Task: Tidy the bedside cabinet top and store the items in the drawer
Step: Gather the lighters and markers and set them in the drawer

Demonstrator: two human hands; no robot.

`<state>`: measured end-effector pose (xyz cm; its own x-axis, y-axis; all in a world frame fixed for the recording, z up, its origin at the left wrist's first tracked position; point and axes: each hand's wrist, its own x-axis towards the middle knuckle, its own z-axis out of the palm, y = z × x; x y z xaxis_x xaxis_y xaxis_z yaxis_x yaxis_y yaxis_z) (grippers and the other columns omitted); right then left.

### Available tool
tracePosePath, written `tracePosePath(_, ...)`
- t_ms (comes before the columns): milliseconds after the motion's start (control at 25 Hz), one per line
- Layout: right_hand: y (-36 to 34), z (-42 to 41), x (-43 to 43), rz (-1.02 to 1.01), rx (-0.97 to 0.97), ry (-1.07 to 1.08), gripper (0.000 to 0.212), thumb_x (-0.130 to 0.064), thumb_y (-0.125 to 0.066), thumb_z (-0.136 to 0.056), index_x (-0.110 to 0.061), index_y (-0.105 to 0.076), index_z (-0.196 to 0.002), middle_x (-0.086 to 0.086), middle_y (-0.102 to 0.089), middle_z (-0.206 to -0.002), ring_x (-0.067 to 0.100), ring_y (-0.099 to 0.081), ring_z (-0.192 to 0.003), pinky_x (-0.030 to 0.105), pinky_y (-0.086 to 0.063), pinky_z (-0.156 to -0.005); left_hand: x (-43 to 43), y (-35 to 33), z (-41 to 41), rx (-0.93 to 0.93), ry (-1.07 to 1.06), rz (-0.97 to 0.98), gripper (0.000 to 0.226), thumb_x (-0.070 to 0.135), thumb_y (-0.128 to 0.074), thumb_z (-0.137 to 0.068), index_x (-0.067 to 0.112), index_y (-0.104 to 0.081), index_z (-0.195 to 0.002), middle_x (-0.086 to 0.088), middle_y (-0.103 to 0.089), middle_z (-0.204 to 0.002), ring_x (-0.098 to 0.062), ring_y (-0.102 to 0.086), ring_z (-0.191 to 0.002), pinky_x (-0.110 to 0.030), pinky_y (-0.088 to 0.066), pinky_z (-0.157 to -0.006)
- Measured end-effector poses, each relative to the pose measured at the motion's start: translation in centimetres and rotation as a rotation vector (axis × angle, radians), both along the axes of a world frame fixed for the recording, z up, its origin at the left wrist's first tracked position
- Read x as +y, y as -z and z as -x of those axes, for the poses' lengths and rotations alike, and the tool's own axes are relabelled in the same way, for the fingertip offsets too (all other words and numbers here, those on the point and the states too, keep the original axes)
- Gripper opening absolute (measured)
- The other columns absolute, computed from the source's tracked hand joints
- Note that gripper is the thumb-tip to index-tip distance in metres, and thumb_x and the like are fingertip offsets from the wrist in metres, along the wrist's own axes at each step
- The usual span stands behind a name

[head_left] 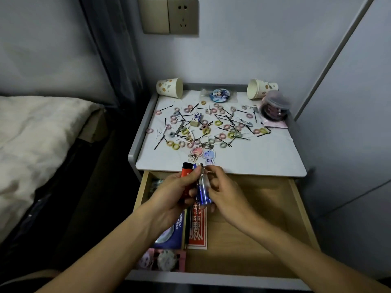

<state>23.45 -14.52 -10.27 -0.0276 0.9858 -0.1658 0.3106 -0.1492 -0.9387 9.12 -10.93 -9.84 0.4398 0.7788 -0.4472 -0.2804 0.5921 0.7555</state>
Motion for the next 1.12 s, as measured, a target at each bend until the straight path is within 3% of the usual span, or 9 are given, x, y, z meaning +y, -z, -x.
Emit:
tracePosePath(120,0.3,-0.5,0.3,-0.089,-0.062,0.034,0.020,-0.027,-0.053,-0.098,-0.031,-0.050,-0.117,-0.008,-0.068,-0.100,0.002,-0.068,-0.080,0.017,-0.051,-0.057,0.0,-0.1,-0.8,0.050,-0.065,-0.025,0.029,0.028,-0.068,-0.090,0.004,-0.063,-0.104,-0.002,-0.046,-0.064,-0.007,-0.037,-0.048,-0.017,-0.033,-0.041)
tracePosePath(200,0.6,-1.0,0.8,-0.187,-0.208,0.072,0.012,-0.028,-0.053,-0.098,-0.028,-0.058,-0.109,-0.011,-0.064,-0.102,0.001,-0.063,-0.091,0.023,-0.053,-0.074,0.0,-0.1,-1.1,0.073,-0.115,-0.024,0.028,0.026,-0.068,-0.089,0.003,-0.063,-0.103,0.000,-0.046,-0.060,-0.007,-0.037,-0.046,-0.016,-0.033,-0.041)
tracePosePath(280,0.6,-1.3,1.3,-0.211,-0.214,0.095,0.010,-0.025,-0.056,-0.096,-0.023,-0.063,-0.104,-0.007,-0.064,-0.101,0.005,-0.061,-0.095,0.028,-0.052,-0.082,0.0,-0.1,-1.1,0.082,-0.145,-0.007,0.023,0.024,-0.070,-0.086,0.004,-0.065,-0.095,0.002,-0.049,-0.057,-0.006,-0.037,-0.045,-0.016,-0.033,-0.040)
tracePosePath(400,0.3,-1.1,1.2,-0.128,0.032,0.083,0.009,-0.023,-0.061,-0.093,-0.021,-0.064,-0.102,-0.006,-0.068,-0.094,0.005,-0.065,-0.089,0.026,-0.055,-0.076,-0.1,-0.1,-0.9,0.108,-0.160,-0.013,0.014,0.022,-0.074,-0.083,0.010,-0.068,-0.079,0.002,-0.052,-0.057,-0.005,-0.039,-0.043,-0.015,-0.034,-0.038)
tracePosePath(520,0.5,-0.8,0.7,-0.077,0.088,0.048,0.016,-0.021,-0.069,-0.088,-0.019,-0.063,-0.102,-0.003,-0.069,-0.089,0.009,-0.068,-0.085,0.025,-0.056,-0.074,-0.2,0.1,-0.7,0.116,-0.164,-0.038,0.017,0.020,-0.075,-0.083,0.014,-0.069,-0.068,0.004,-0.054,-0.053,-0.004,-0.044,-0.041,-0.014,-0.036,-0.038)
tracePosePath(720,1.0,-0.7,0.5,0.030,0.089,0.037,0.008,-0.016,-0.072,-0.085,-0.011,-0.067,-0.089,0.003,-0.070,-0.082,0.011,-0.066,-0.075,0.021,-0.052,-0.066,-0.9,0.2,-0.7,0.181,-0.186,-0.059,0.010,0.012,-0.071,-0.086,0.003,-0.070,-0.085,0.002,-0.064,-0.055,-0.003,-0.056,-0.042,-0.015,-0.043,-0.040)
tracePosePath(880,2.6,-2.2,-0.2,0.227,0.018,-0.005,0.010,-0.019,-0.068,-0.089,-0.010,-0.065,-0.087,-0.004,-0.067,-0.067,-0.001,-0.057,-0.052,0.012,-0.042,-0.049,0.0,-0.4,1.0,0.321,-0.302,-0.100,0.011,-0.002,-0.062,-0.089,0.005,-0.070,-0.095,-0.006,-0.066,-0.076,0.000,-0.045,-0.037,-0.014,-0.038,-0.037)
tracePosePath(1000,4.2,-2.8,-0.2,0.359,-0.115,-0.024,0.013,-0.021,-0.063,-0.093,-0.009,-0.062,-0.093,-0.003,-0.066,-0.073,-0.002,-0.060,-0.055,0.016,-0.047,-0.052,0.5,-1.1,2.3,0.362,-0.359,-0.119,0.016,-0.003,-0.057,-0.092,0.008,-0.068,-0.097,-0.009,-0.070,-0.087,0.001,-0.046,-0.035,-0.013,-0.031,-0.034)
tracePosePath(1120,5.4,-2.0,0.8,0.406,0.034,0.044,0.005,-0.011,-0.052,-0.097,-0.013,-0.051,-0.094,0.008,-0.069,-0.080,0.014,-0.066,-0.065,0.029,-0.057,-0.063,0.4,-1.3,2.7,0.393,-0.357,-0.117,0.017,0.001,-0.055,-0.095,0.013,-0.067,-0.091,-0.006,-0.070,-0.088,0.001,-0.044,-0.036,-0.013,-0.028,-0.036)
